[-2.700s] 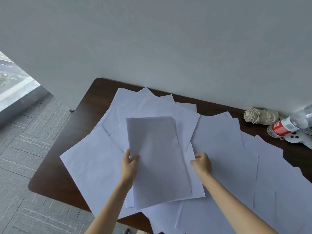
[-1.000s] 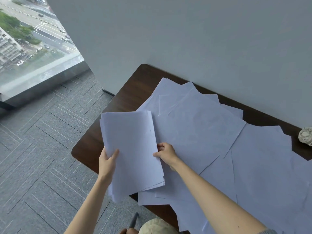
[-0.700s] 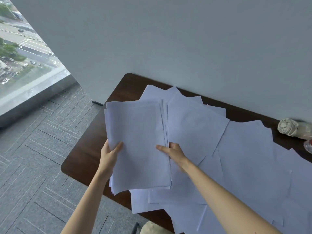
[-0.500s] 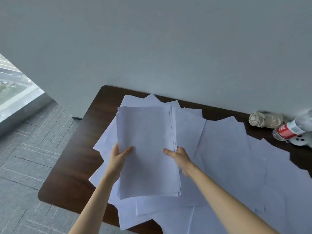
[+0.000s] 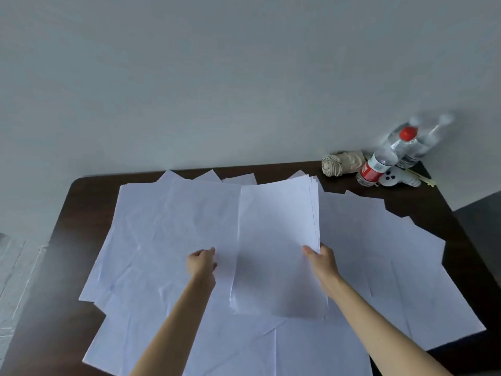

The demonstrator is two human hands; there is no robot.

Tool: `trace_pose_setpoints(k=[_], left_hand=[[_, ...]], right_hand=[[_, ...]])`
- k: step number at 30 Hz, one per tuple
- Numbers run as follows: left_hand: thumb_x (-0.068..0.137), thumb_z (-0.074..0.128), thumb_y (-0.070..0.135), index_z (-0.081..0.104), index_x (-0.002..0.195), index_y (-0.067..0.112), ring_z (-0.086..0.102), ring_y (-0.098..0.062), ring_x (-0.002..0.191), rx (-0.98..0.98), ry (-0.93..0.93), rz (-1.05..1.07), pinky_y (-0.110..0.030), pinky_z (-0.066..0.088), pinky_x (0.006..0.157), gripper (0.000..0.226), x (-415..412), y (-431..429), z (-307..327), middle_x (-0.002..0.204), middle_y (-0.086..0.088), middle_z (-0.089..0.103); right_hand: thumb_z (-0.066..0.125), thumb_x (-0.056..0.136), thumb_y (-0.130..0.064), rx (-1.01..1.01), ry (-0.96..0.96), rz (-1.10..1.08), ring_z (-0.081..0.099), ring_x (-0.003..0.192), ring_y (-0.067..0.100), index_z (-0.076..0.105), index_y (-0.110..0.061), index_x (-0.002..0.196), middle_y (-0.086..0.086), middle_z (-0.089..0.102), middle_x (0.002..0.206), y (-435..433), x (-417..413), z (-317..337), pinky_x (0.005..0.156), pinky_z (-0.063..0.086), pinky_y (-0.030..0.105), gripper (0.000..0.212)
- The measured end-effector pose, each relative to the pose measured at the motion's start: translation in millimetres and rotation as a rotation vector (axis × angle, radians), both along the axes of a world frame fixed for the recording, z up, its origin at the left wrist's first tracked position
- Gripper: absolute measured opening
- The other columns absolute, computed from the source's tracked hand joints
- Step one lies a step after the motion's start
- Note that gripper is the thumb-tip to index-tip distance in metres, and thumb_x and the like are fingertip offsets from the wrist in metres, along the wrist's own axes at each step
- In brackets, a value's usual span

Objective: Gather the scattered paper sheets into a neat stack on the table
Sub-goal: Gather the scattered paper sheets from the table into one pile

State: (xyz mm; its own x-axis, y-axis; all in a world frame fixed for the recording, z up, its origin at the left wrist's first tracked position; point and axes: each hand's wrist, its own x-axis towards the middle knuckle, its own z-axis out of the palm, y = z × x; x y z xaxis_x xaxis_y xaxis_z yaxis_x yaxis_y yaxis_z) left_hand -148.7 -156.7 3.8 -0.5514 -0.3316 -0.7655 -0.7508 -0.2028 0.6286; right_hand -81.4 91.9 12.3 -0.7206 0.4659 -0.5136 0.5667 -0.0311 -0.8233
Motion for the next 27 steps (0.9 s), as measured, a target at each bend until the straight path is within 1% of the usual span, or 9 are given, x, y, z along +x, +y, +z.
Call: trace_pose_setpoints(k=[2, 4, 8, 13, 15, 17, 21, 24, 27], left_hand=[[0.093, 0.054, -0.001, 0.048, 0.069, 0.004, 0.043, -0.02, 0.06, 0.077, -0.068, 0.155, -0.029, 0.046, 0.065, 0.025, -5.8, 4.4, -1.4, 0.073, -0.009, 0.044], [0.093, 0.051, -0.002, 0.046, 0.072, 0.003, 0.045, -0.02, 0.061, 0.167, -0.106, 0.243, -0.026, 0.045, 0.059, 0.022, -13.1, 5.3, -2.5, 0.07, -0.009, 0.042], [0.096, 0.05, 0.002, 0.045, 0.077, 0.005, 0.05, -0.018, 0.066, 0.264, -0.162, 0.264, -0.026, 0.046, 0.06, 0.019, -28.0, 7.5, -4.2, 0.076, -0.009, 0.046], [0.094, 0.056, 0.008, 0.047, 0.079, 0.005, 0.051, -0.013, 0.065, 0.3, -0.217, 0.258, -0.022, 0.045, 0.061, 0.019, -40.4, 10.7, -7.8, 0.077, -0.005, 0.049], [0.093, 0.062, 0.013, 0.053, 0.09, 0.004, 0.051, -0.01, 0.064, 0.264, -0.206, 0.233, -0.02, 0.046, 0.066, 0.013, -45.2, 12.1, -9.8, 0.076, -0.001, 0.051], [0.091, 0.067, 0.019, 0.056, 0.097, 0.006, 0.051, -0.011, 0.063, 0.207, -0.17, 0.197, -0.022, 0.046, 0.071, 0.019, -49.4, 14.8, -12.6, 0.076, -0.002, 0.053], [0.093, 0.061, 0.022, 0.05, 0.071, 0.008, 0.048, -0.018, 0.055, 0.026, -0.031, 0.05, -0.026, 0.044, 0.057, 0.028, -53.4, 21.1, -16.6, 0.067, -0.008, 0.051], [0.097, 0.047, 0.017, 0.052, 0.069, 0.007, 0.056, -0.023, 0.058, -0.172, 0.057, -0.159, -0.034, 0.053, 0.067, 0.031, -51.9, 20.3, -17.9, 0.067, -0.011, 0.058], [0.098, 0.038, 0.009, 0.054, 0.079, 0.003, 0.065, -0.033, 0.074, -0.336, 0.155, -0.25, -0.041, 0.054, 0.072, 0.026, -50.1, 11.9, -20.2, 0.077, -0.014, 0.058]], right_hand=[[0.054, 0.092, -0.004, 0.03, -0.034, -0.047, 0.055, 0.08, 0.021, 0.065, -0.012, 0.094, 0.003, 0.064, 0.088, 11.9, 9.2, -8.7, 0.071, 0.043, 0.03, 0.014], [0.055, 0.091, -0.005, 0.037, -0.057, -0.069, 0.057, 0.082, 0.022, 0.065, -0.014, 0.093, 0.003, 0.066, 0.09, 17.8, 14.9, -15.7, 0.074, 0.044, 0.03, 0.014], [0.056, 0.092, -0.007, 0.053, -0.085, -0.071, 0.061, 0.085, 0.023, 0.067, -0.01, 0.099, 0.003, 0.069, 0.093, 20.0, 17.0, -25.8, 0.079, 0.047, 0.034, 0.014], [0.056, 0.092, -0.007, 0.059, -0.081, -0.078, 0.06, 0.084, 0.023, 0.066, -0.013, 0.096, 0.003, 0.068, 0.091, 20.2, 14.0, -28.2, 0.077, 0.046, 0.032, 0.013], [0.055, 0.092, -0.006, 0.056, -0.08, -0.081, 0.06, 0.083, 0.022, 0.066, -0.012, 0.097, 0.003, 0.068, 0.09, 21.2, 12.3, -28.4, 0.076, 0.045, 0.032, 0.013], [0.055, 0.093, -0.006, 0.048, -0.074, -0.081, 0.06, 0.083, 0.021, 0.065, -0.013, 0.097, 0.001, 0.067, 0.09, 22.4, 11.2, -28.7, 0.076, 0.045, 0.031, 0.014], [0.055, 0.093, -0.006, 0.043, -0.066, -0.098, 0.061, 0.088, 0.022, 0.066, -0.011, 0.105, 0.002, 0.068, 0.096, 24.5, 10.9, -33.0, 0.079, 0.046, 0.03, 0.017], [0.054, 0.094, -0.005, 0.018, -0.056, -0.107, 0.06, 0.089, 0.02, 0.065, -0.013, 0.102, -0.001, 0.067, 0.095, 26.2, 11.6, -34.4, 0.079, 0.043, 0.029, 0.015], [0.054, 0.094, -0.005, -0.007, -0.06, -0.127, 0.06, 0.091, 0.021, 0.065, -0.011, 0.104, 0.002, 0.067, 0.099, 26.9, 13.1, -35.8, 0.079, 0.042, 0.028, 0.016]])
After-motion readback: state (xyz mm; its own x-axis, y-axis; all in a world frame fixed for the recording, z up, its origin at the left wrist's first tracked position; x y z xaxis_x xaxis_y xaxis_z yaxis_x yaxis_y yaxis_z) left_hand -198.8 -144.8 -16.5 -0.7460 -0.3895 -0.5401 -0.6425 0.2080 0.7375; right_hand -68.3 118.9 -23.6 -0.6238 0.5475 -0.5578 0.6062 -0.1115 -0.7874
